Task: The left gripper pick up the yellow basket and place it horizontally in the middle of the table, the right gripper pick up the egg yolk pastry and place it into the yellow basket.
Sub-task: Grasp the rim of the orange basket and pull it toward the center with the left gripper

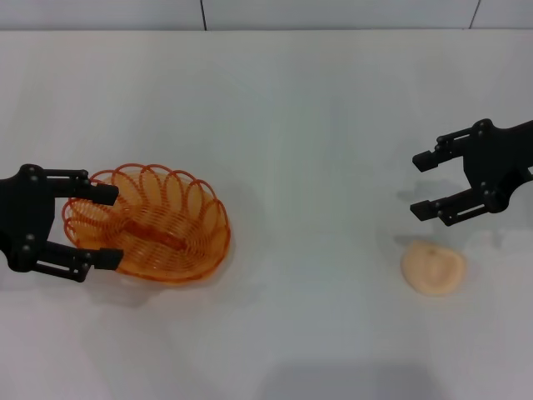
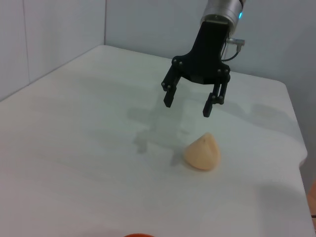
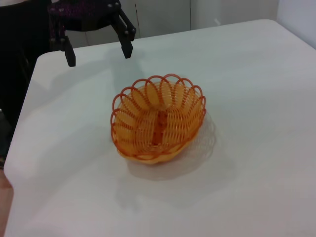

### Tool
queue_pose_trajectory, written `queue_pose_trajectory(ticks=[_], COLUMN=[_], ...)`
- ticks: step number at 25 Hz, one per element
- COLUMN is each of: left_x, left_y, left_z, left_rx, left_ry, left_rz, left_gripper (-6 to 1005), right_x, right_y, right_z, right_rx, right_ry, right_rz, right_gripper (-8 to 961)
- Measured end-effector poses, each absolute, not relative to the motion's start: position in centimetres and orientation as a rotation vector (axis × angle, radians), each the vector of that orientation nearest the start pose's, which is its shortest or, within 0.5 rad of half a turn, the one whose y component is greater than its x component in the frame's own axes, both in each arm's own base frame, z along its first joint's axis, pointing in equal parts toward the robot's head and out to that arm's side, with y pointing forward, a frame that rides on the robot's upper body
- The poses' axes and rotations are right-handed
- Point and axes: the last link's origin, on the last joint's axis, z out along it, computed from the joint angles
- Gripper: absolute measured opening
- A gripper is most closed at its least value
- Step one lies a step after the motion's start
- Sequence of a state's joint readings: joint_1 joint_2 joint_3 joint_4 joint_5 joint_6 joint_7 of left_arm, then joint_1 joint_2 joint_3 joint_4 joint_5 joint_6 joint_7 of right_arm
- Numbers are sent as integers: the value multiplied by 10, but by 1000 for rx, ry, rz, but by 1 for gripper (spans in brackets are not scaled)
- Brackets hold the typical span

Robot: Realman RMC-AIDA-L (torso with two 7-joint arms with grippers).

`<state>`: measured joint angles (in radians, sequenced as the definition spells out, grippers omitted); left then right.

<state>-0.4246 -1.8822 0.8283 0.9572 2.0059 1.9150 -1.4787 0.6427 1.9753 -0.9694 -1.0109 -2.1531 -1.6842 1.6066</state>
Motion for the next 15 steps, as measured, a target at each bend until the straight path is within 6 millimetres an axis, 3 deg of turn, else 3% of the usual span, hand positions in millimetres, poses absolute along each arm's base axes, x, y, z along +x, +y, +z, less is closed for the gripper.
queue_pose_trajectory(ticks=[15], left_x=[-270], left_y=[293], left_z=[97], left_rx=[-3028], left_ry=[-371], left_rz=[-401], left_gripper=[875], right_x=[203], right_y=[363], right_z=[47], right_rx=[-2998], right_ry=[198], right_rz=[145], right_gripper=[735])
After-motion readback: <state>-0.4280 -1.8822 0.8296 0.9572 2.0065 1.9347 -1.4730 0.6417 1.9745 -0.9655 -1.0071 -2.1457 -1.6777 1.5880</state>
